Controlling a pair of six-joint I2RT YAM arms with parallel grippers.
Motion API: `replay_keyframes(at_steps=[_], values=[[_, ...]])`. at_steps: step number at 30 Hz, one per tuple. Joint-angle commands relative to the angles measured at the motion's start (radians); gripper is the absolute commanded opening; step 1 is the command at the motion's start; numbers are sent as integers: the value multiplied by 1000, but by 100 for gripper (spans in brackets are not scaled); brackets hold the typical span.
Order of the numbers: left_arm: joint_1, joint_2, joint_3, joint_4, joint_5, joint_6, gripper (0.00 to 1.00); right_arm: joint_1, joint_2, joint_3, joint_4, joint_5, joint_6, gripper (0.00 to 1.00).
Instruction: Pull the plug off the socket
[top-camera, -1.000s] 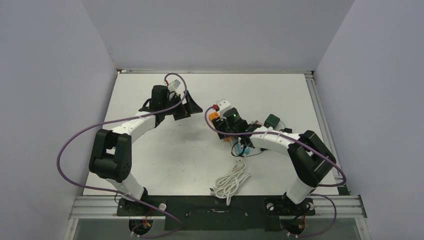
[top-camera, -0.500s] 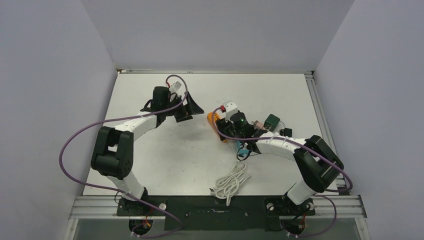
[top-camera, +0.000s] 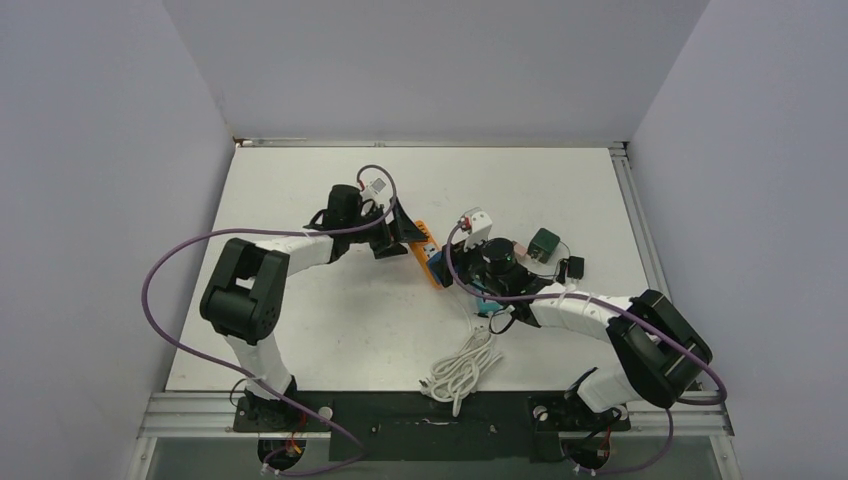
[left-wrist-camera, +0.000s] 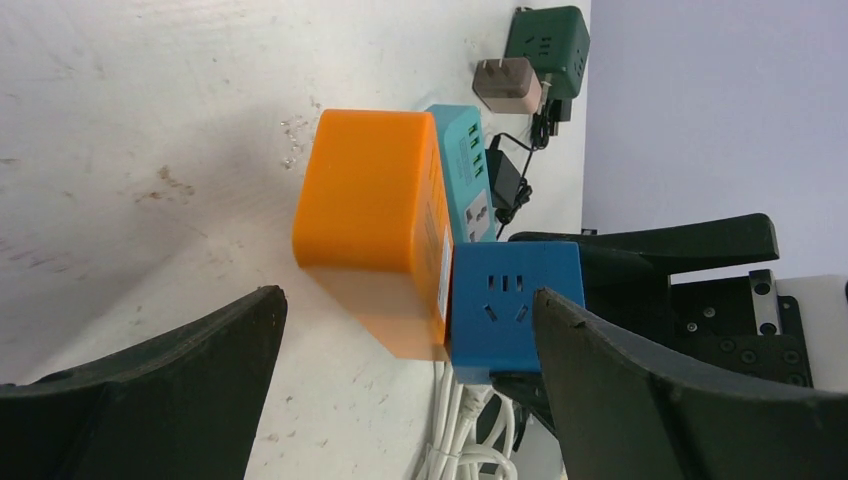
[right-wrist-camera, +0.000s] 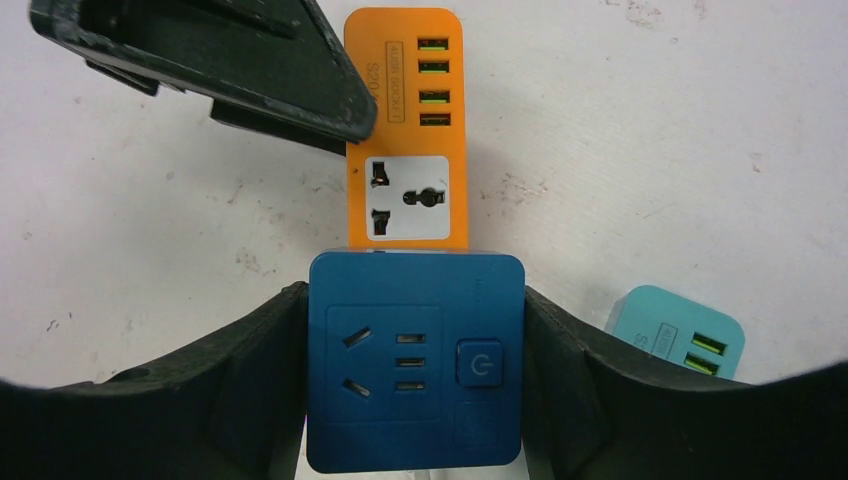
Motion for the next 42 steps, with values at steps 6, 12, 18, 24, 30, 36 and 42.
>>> replay_keyframes(at_steps=[6,12,18,24,30,36,42], values=[[-27,67,-39,254,104,-149,79,0,-52,-27,206,-82,60,5],[-35,75,-36,248,102,-148,55,1,-38,-25,203,-64,69,5],[-35,82,-31,248,104,-153,35,1,-25,-9,165,-12,70,5],[-35,83,-29,253,110,-153,15,-2,-12,-5,156,5,72,5],[-40,81,-27,254,110,-148,0,-10,13,5,136,22,81,5],[-45,72,-28,258,112,-138,0,-58,27,-9,183,-82,117,5],[-55,68,-25,257,113,-125,0,-113,64,-6,220,-204,162,5]])
